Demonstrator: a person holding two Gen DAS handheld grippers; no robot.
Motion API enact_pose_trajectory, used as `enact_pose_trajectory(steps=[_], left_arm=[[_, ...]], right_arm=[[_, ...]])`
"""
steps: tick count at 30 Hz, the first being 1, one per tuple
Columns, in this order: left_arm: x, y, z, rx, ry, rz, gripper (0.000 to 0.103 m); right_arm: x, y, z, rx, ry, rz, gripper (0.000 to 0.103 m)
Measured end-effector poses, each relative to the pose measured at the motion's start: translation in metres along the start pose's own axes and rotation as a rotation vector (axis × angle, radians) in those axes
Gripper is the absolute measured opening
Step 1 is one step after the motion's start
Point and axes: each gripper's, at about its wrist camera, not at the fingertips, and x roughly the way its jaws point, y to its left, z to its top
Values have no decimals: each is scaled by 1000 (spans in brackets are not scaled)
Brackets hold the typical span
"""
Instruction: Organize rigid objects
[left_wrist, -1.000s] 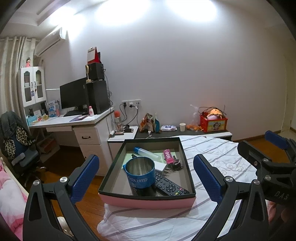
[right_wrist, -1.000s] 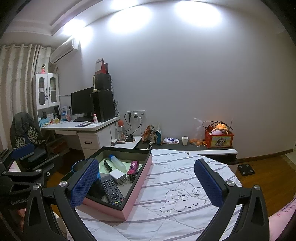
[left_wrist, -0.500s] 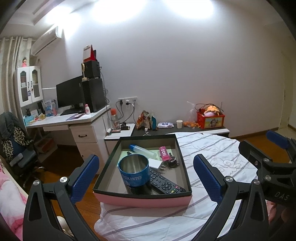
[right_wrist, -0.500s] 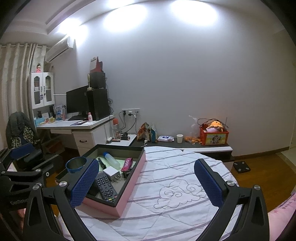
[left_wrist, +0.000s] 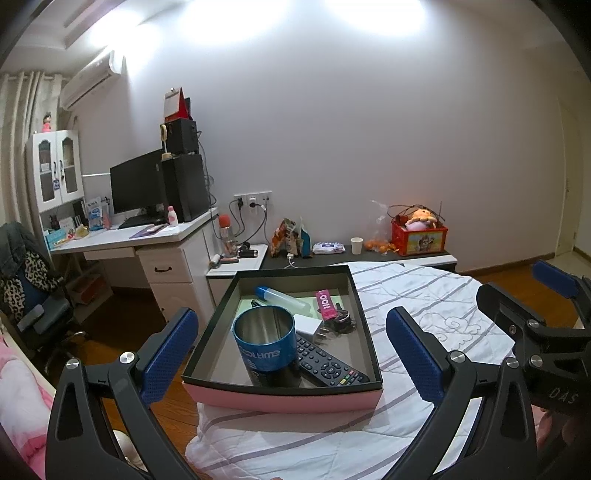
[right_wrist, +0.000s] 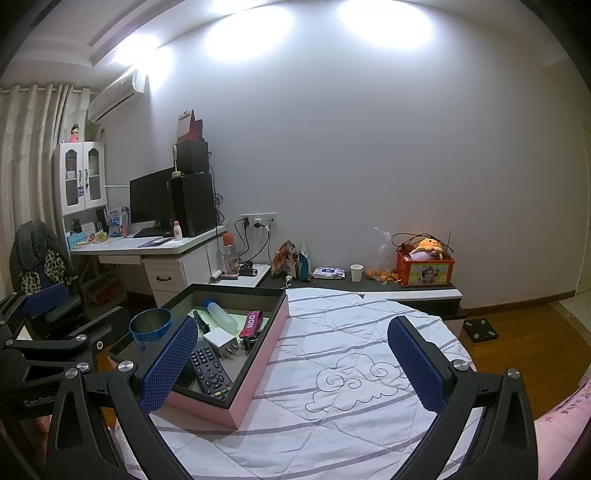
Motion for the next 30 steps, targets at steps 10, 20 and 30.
enact_pose_trajectory(steps=[10,20,30], left_arm=[[0,9,14,-24,12,-12,103],[-1,8,43,-28,-24,14,103],[-3,13,54,-24,-34,37,103]], right_arm=[[3,0,14,-1,24,4,103],[2,4,46,-37,2,-24,103],[4,10,59,-53,1,-27,103]])
